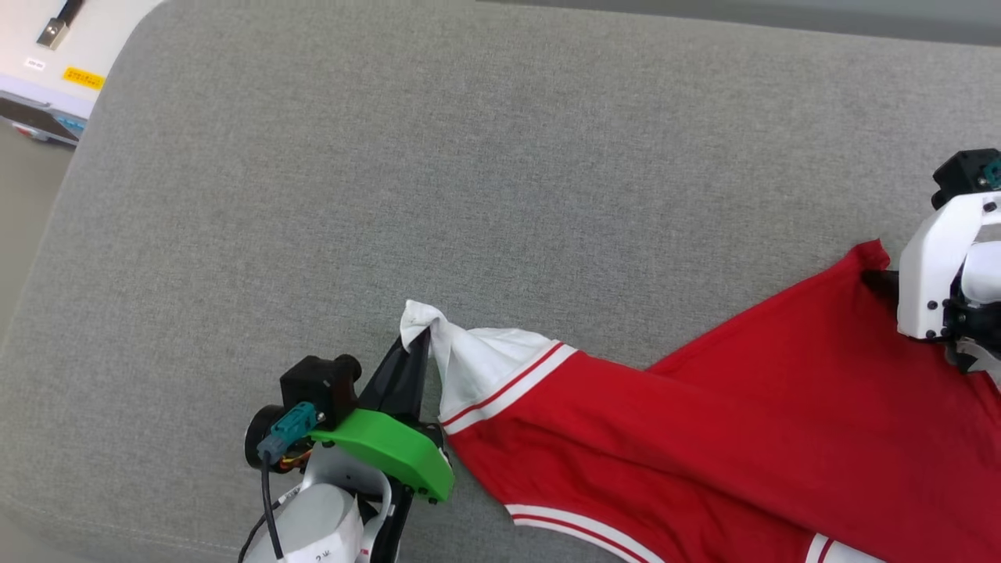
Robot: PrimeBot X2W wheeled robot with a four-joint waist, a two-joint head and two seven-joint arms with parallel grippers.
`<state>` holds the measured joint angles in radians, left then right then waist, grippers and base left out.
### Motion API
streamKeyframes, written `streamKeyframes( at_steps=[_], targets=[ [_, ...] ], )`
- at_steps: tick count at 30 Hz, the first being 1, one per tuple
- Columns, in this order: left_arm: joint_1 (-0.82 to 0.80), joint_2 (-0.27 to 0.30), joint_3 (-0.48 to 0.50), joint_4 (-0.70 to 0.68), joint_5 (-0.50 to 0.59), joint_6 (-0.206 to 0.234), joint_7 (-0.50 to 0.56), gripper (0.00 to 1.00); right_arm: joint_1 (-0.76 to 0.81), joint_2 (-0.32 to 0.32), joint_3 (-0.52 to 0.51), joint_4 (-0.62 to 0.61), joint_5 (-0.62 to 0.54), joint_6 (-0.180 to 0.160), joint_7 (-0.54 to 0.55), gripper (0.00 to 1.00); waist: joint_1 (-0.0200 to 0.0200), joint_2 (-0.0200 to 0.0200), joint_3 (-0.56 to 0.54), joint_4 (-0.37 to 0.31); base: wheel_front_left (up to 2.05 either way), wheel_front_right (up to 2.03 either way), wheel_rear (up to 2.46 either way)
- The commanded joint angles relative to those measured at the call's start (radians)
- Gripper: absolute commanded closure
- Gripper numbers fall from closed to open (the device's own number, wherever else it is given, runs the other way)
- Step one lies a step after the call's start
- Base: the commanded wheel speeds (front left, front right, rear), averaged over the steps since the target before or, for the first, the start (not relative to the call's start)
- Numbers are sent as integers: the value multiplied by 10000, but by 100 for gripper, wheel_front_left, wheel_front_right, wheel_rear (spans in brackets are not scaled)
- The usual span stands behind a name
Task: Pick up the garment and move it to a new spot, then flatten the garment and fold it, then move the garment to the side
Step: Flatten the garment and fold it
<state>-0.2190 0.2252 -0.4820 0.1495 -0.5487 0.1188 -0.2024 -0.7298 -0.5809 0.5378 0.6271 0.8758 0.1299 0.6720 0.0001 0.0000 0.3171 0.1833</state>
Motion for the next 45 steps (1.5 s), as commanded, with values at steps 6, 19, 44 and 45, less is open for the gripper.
streamKeyframes(
  at_steps=[6, 19, 44, 45],
  targets=[
    [-183, 394, 493, 149, -244, 142, -46, 100, 31, 296, -289, 436, -65, 8, -1298, 100, -1, 0, -1135, -668, 0, 0, 0],
    [-2501, 1358, 1574, 1284, -596, -221, 282, 100, -1007, 1008, -1048, 1103, -721, 8, -3529, 100, -1, 0, -2040, -1893, 0, 0, 0],
    [-12155, 1519, 1516, 7547, 410, -874, 72, 100, -7168, 1811, -2522, 3784, -3154, 8, -6614, 100, -1, 0, 240, -2255, 0, 0, 0],
    [-12524, 1524, 1504, 7651, 462, -881, 7, 100, -7464, 1801, -2574, 3846, -3212, 8, -6751, 100, -1, 0, 452, -2226, 0, 0, 0]
  ],
)
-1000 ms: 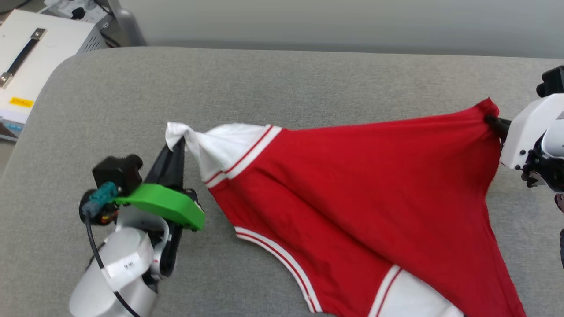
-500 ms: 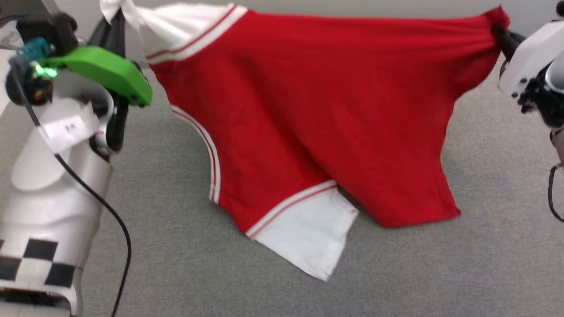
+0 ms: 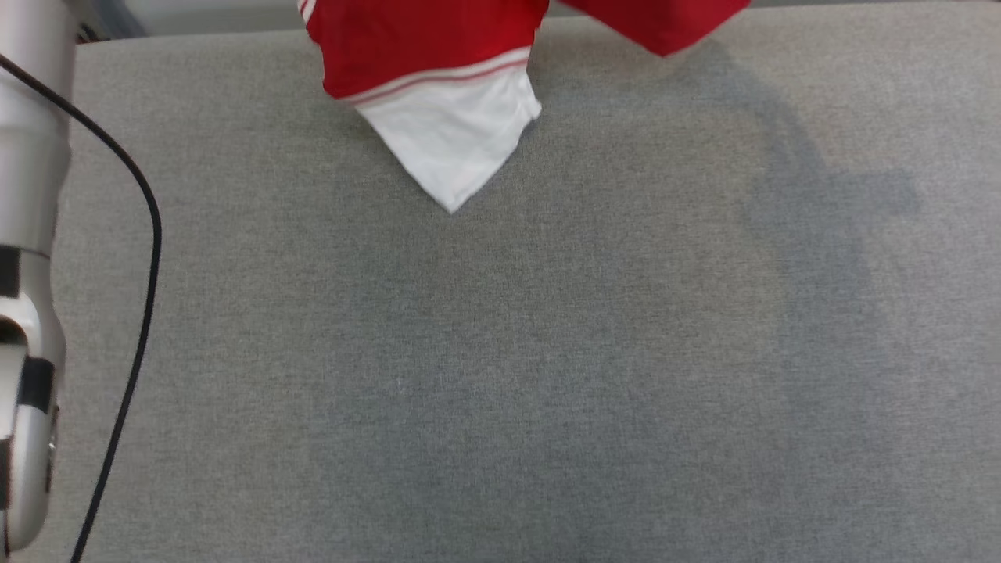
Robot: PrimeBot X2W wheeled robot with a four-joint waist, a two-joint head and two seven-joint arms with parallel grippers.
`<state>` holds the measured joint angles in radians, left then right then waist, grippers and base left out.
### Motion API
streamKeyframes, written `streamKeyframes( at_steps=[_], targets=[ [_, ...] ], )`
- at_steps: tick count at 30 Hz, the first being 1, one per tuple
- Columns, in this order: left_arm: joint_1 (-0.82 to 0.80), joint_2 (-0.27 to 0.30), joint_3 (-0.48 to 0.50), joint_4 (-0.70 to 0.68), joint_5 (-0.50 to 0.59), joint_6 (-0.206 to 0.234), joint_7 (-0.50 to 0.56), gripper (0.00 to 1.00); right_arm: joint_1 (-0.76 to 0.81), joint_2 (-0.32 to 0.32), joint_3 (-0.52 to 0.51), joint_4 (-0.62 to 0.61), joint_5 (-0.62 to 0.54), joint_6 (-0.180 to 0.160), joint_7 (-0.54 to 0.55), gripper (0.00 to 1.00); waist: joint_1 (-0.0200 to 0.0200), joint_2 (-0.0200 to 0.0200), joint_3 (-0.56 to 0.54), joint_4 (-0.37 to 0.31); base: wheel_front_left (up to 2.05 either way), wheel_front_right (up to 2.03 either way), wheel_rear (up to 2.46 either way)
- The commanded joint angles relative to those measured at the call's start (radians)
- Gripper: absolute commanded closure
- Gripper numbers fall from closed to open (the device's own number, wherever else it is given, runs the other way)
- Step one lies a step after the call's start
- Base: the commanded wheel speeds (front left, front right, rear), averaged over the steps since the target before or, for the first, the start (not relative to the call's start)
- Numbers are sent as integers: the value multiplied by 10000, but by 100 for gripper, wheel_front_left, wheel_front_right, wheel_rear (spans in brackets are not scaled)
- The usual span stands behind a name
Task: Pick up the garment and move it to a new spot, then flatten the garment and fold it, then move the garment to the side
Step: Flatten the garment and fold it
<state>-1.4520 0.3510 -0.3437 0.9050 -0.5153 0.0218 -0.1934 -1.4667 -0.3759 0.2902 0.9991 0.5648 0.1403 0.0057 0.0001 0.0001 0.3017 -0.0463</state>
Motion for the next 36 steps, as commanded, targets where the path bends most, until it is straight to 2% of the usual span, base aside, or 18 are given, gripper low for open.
streamKeyframes(
  at_steps=[1, 4, 11, 21, 28, 36],
  targets=[
    [-504, 266, 118, 168, 159, 80, -121, 100, -359, -271, -129, 161, -158, -96, -182, 100, -1, -1, 817, 94, 0, 0, 0],
    [-1471, 220, 160, 354, 205, 65, -287, 100, -1249, -315, -246, 349, -322, -96, -481, 100, -1, -1, 1558, 197, 0, 0, 0],
    [-2357, -93, 129, 965, 277, -90, -584, 100, -2252, -80, -353, 1027, -411, -96, -989, 100, -1, -1, 2556, 385, 0, 0, 0],
    [-2243, -348, 416, 1687, 19, -507, -678, 100, -2502, 393, 224, 1464, -126, -96, -1042, 100, -1, -1, 3501, 321, 0, 0, 0],
    [-1489, -584, 755, 1986, -304, -891, -682, 100, -1731, 674, 874, 1358, 470, -96, -935, 100, -1, -1, 3648, 357, 0, 0, 0],
    [1214, -914, 1293, 1653, -741, -1369, -683, 100, 1019, 475, 2071, 528, 1571, -96, -1076, 100, -1, -1, 2656, 456, 0, 0, 0]
  ],
)
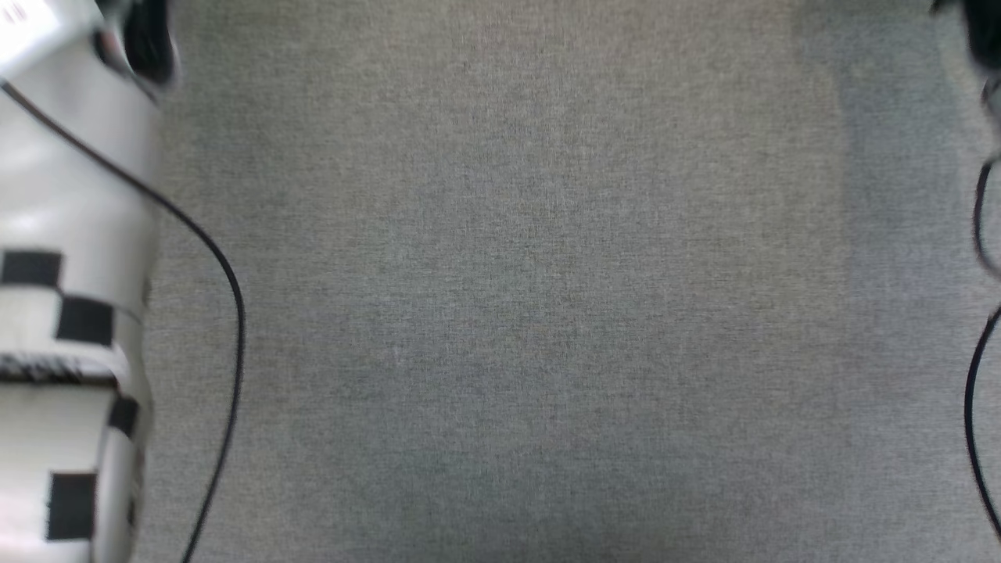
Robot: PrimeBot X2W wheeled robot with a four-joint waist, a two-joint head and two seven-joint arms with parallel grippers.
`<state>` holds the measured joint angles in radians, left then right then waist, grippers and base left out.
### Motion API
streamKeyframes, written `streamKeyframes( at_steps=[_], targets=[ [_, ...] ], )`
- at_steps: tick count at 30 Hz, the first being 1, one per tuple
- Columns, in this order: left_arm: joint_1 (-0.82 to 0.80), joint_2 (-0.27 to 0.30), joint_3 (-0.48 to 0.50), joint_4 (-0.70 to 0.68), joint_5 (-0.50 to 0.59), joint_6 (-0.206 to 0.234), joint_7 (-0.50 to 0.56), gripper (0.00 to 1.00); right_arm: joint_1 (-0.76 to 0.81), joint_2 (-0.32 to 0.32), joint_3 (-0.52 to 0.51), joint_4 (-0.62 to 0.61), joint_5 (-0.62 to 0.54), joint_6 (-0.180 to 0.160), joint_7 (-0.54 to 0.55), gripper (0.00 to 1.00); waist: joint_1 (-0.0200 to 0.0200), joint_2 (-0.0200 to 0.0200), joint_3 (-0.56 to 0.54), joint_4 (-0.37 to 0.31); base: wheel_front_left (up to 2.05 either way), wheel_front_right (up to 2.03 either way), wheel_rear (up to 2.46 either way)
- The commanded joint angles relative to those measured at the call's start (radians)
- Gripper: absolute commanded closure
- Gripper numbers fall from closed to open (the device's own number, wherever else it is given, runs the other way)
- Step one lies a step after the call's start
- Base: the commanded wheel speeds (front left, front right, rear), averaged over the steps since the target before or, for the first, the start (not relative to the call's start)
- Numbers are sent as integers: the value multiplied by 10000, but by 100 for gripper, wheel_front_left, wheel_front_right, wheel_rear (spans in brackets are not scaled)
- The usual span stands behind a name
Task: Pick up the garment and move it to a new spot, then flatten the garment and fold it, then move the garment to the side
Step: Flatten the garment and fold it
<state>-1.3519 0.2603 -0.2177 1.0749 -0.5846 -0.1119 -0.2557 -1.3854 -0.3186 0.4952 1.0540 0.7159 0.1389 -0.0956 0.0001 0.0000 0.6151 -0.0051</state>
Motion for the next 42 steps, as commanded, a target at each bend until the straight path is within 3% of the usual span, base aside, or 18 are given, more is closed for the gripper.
streamKeyframes(
  at_steps=[1, 14, 25, 32, 42],
  targets=[
    [1631, -112, 119, -469, -76, -121, -60, 100, 1497, -394, 401, -459, 594, -82, -233, 100, -1, 0, -1109, 95, 0, 0, 0],
    [7484, -3, 281, -3083, 173, -154, -60, 100, 6072, -1785, 1068, -2427, 2030, -82, -893, 100, -1, 0, -3926, 111, 0, 0, 0],
    [11438, 238, 486, -6301, -191, 764, 657, 100, 9292, -2229, 261, -3723, 2235, -82, -984, 100, -1, 0, -5342, 182, 0, 0, 0],
    [13661, 556, 551, -8513, -305, 1579, 1594, 100, 11492, -2090, -928, -4645, 1887, -82, -699, 100, -1, 0, -5932, 146, 0, 0, 0],
    [16072, 816, 616, -10933, -564, 2544, 2812, 100, 14842, -1016, -3670, -6831, 311, -82, 915, 100, -1, 0, -6330, 116, 0, 0, 0]
  ],
)
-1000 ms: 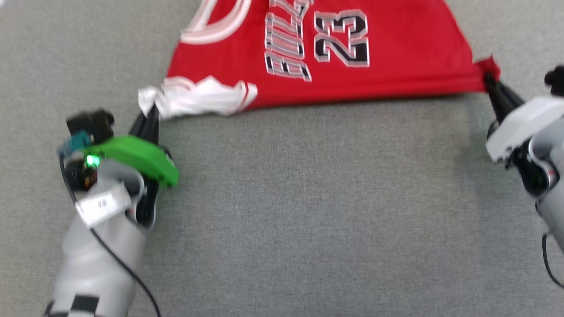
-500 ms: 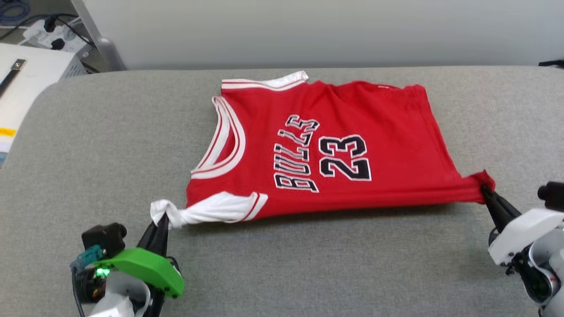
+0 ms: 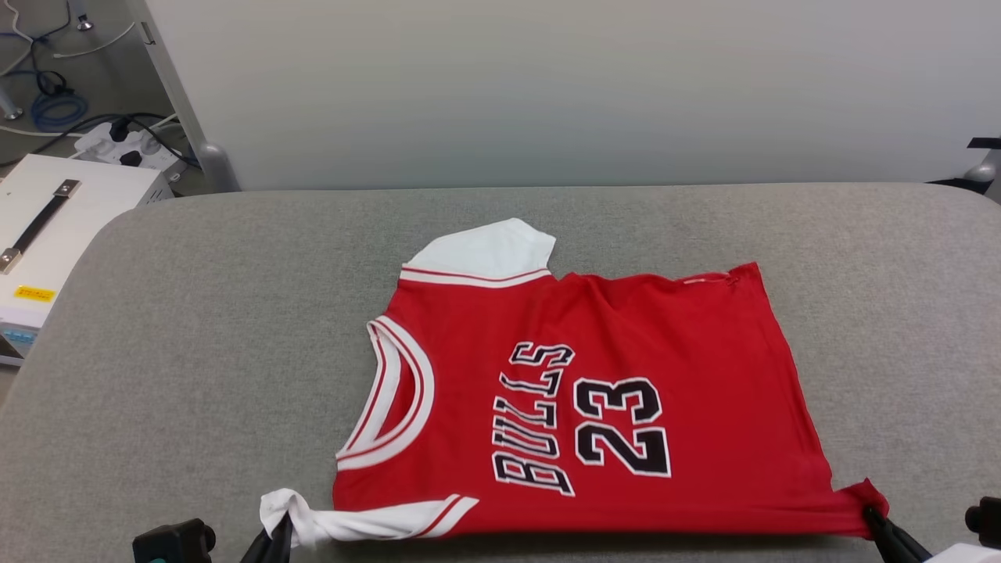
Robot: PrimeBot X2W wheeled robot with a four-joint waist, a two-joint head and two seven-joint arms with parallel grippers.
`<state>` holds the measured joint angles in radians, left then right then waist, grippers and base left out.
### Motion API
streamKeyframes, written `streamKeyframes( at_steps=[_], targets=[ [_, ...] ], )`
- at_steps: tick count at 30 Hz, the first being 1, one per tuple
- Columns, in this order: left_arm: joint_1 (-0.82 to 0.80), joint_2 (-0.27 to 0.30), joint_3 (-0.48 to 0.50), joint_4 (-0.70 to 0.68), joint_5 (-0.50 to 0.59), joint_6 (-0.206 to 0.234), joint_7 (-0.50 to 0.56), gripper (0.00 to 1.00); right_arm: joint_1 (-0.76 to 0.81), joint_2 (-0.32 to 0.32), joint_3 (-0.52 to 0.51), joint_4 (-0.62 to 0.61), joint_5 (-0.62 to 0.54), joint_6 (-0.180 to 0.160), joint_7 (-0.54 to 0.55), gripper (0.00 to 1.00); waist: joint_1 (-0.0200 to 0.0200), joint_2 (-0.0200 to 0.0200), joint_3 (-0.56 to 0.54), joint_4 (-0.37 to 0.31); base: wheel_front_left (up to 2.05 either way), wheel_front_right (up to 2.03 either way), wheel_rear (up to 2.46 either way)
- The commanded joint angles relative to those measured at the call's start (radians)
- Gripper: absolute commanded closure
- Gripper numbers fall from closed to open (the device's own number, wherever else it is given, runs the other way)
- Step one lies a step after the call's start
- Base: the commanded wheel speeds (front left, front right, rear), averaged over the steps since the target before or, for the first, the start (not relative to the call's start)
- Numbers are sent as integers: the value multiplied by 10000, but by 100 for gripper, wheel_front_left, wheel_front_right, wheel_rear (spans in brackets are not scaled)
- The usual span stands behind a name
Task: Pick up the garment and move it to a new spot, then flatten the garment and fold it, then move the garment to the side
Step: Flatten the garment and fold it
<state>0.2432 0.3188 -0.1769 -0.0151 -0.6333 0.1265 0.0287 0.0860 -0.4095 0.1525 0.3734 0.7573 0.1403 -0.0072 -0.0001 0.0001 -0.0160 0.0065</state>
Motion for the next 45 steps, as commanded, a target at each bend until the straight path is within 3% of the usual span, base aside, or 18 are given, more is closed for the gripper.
streamKeyframes(
  at_steps=[1, 8, 16, 24, 36, 37, 39, 40, 45],
  targets=[
    [206, 246, 222, -184, -80, 210, -1, 100, 343, 66, -501, -296, -251, -96, 213, 100, 1, -1, -14, 6, 0, 0, 0],
    [-222, 447, 66, -537, -25, 103, 309, 100, 1131, 1214, -1917, -2543, -1951, -96, 1939, 100, 1, -1, 269, 24, 0, 0, 0],
    [-2224, 347, -364, 460, 202, -496, 171, 100, 46, 1729, -1995, -3645, -2973, -96, 2927, 100, 1, -1, 1168, -35, 0, 0, 0],
    [-3769, 26, -652, 1861, 338, -927, -263, 100, -1194, 1722, -1732, -3060, -3071, -96, 2970, 100, 1, -1, 2052, -44, 0, 0, 0],
    [-4747, -628, -1147, 4383, 84, -1693, -608, 100, -2008, 1608, -1039, -1085, -2799, -96, 2059, 100, 1, -1, 2695, -16, 0, 0, 0],
    [-4795, -672, -1179, 4579, 37, -1757, -598, 89, -2049, 1593, -953, -927, -2746, -96, 1988, 100, 1, -1, 2666, -13, 0, 0, 0],
    [-4859, -699, -1249, 4869, 1, -1853, -574, 40, -2100, 1539, -766, -707, -2638, -96, 1866, 54, 1, -1, 2573, 0, 0, 0, 0],
    [-4892, -702, -1214, 4952, -18, -1855, -652, 0, -2109, 1520, -703, -623, -2575, -96, 1829, 2, 1, -1, 2519, 8, 0, 0, 0],
    [-4948, -488, -1002, 5304, 21, -1696, -1007, 0, -2196, 1454, -781, -746, -2583, -96, 615, 0, 1, -1, 2082, 5, 0, 0, 0]
  ],
)
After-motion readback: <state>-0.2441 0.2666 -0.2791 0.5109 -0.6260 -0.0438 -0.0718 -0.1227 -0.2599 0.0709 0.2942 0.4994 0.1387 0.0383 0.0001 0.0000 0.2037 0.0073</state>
